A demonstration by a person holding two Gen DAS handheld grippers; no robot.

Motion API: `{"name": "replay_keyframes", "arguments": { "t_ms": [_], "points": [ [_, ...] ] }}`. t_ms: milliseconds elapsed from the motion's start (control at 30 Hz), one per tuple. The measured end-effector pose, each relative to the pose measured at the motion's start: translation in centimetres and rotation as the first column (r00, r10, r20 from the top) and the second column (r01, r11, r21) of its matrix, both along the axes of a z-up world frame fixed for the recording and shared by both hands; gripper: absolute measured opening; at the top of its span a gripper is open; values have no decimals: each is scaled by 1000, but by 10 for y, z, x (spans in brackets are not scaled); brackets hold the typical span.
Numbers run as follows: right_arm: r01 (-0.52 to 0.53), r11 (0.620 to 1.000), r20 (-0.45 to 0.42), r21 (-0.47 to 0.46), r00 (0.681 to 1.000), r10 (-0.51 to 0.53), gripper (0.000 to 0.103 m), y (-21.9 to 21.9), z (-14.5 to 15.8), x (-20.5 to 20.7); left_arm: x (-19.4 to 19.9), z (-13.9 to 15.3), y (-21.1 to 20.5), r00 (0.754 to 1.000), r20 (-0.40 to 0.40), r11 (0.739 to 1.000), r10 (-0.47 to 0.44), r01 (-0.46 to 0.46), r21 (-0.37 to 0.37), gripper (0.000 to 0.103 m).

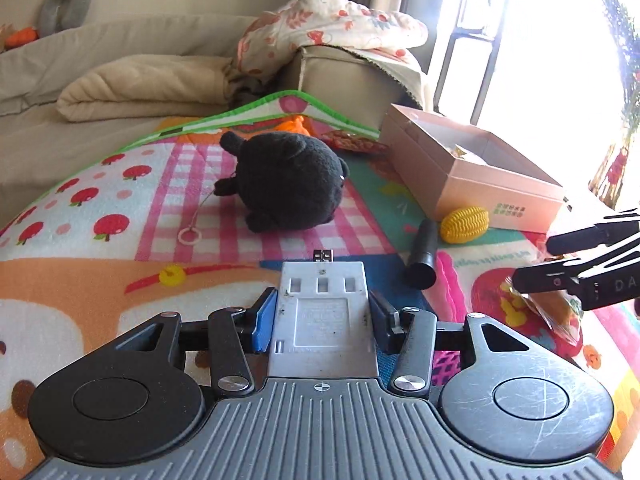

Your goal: Organize objects

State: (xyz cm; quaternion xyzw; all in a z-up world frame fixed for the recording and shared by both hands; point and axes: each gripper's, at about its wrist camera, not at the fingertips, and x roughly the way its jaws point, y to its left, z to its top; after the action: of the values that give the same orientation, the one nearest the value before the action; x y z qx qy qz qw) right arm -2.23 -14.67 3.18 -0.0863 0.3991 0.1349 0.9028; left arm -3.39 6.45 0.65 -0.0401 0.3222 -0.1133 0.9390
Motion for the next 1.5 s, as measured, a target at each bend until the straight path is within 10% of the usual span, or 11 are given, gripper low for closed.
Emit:
{"name": "replay_keyframes", "arguments": {
  "t_ms": [200,600,800,1133,1500],
  "points": [
    [-57,997,132,52,990,50,95,-24,18,-53,-11,1,-17,1000,-16,1000,-10,10,23,53],
    [-285,943,22,170,958,285,99,55,-20,-60,-17,8,-7,998,-57,998,40,-37,55,53],
    [-251,964,-11,89,967,253,75,73,-29,-47,-29,5,-11,999,-45,989,29,-22,144,53],
    [-221,966,90,133,974,210,75,16,19,-97,-60,9,-27,999,-27,981,-22,27,190,53],
    [-74,989,300,129,953,33,75,-63,57,-141,-7,112,-94,972,156,984,-174,168,54,53]
  ]
}}
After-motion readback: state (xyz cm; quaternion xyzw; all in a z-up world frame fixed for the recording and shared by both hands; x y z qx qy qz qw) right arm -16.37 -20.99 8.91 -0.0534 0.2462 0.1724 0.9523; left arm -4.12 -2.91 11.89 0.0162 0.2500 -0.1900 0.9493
